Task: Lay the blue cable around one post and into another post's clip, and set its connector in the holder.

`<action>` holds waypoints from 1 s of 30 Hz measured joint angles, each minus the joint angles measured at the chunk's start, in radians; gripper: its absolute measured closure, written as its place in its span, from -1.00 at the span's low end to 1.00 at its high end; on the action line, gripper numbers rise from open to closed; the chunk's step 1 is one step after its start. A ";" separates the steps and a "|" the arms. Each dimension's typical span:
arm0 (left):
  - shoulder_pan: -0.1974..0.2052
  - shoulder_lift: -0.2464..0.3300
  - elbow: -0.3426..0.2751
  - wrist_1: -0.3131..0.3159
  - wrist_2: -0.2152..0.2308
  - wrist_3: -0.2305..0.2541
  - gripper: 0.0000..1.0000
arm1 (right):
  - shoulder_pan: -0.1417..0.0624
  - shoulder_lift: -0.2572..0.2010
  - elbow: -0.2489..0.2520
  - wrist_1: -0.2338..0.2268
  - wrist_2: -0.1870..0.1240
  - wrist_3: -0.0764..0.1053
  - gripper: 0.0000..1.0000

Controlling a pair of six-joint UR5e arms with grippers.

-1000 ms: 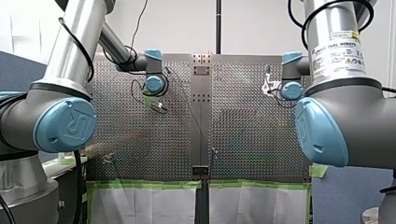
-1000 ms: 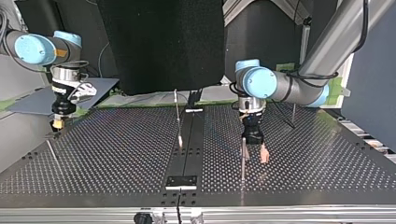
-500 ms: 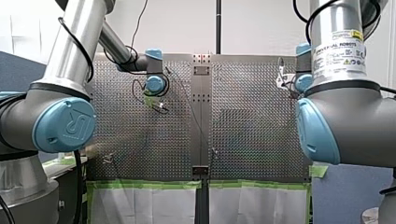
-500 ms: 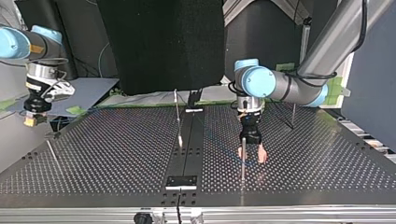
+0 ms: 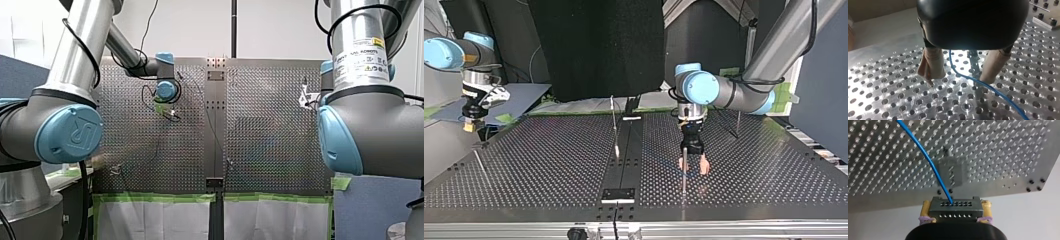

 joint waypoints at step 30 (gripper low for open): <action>-0.013 0.000 0.000 0.003 0.018 0.037 -1.00 | -0.052 0.086 -0.183 0.201 -0.247 -0.049 1.00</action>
